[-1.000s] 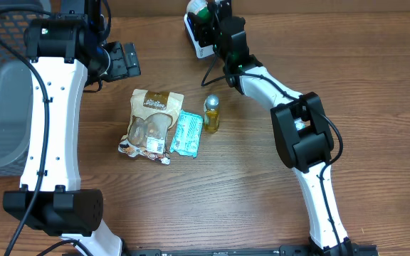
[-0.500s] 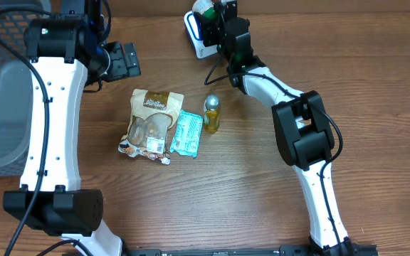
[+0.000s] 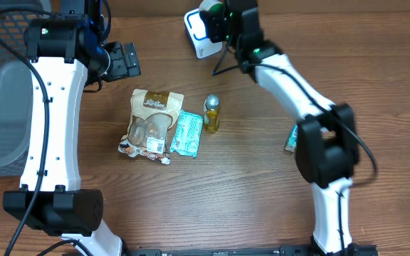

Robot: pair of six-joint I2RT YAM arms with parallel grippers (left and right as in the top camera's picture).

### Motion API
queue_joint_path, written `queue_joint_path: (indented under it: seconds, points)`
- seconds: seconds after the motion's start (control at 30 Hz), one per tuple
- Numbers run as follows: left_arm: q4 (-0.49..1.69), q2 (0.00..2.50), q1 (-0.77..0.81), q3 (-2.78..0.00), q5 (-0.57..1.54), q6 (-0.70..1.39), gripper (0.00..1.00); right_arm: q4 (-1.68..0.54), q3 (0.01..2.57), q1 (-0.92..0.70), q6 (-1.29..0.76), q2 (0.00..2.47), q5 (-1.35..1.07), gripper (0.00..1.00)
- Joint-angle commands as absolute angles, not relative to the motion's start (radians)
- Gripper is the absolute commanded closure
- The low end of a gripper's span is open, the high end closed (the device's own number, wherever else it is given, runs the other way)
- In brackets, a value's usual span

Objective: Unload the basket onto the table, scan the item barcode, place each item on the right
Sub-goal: 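Carry the jar right and lower it onto the table's right edge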

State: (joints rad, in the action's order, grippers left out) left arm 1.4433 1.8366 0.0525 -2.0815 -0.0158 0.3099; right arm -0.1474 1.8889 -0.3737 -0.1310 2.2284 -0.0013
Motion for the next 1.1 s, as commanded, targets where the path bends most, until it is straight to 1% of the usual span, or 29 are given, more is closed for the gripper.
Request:
queue_joint_path:
  seconds: [0.0,0.07,0.23,0.43,0.6,0.83,0.97,1.07]
  points:
    - [1.44,1.838,0.052,-2.096,-0.01,0.299,0.01,-0.304,1.902,-0.339,-0.139,2.05,-0.001,0.84]
    - [1.44,1.838,0.052,-2.096,-0.01,0.299,0.01,-0.454,1.902,-0.315,-0.157,2.001,-0.001,0.87]
    - [1.44,1.838,0.053,-2.096,-0.01,0.299,0.0,-0.744,1.902,-0.21,-0.276,1.934,-0.002,0.87]
    - [1.44,1.838,0.052,-2.096,-0.01,0.299,0.0,-1.044,1.901,-0.049,-0.323,1.929,-0.002,0.87]
    - [1.44,1.838,0.052,-2.096,-0.01,0.299,0.0,-1.224,1.897,0.074,-0.322,1.93,-0.001,0.87]
    - [1.44,1.838,0.052,-2.096,-0.01,0.299,0.0,-1.314,1.808,0.201,-0.322,1.93,-0.001,0.87]
    - [1.44,1.838,0.052,-2.096,-0.01,0.299,0.0,-1.304,1.728,0.25,-0.322,1.93,-0.001,0.81]
    - [1.44,1.838,0.052,-2.096,-0.01,0.299,0.01,-1.261,1.679,0.27,-0.322,1.93,-0.001,0.8]
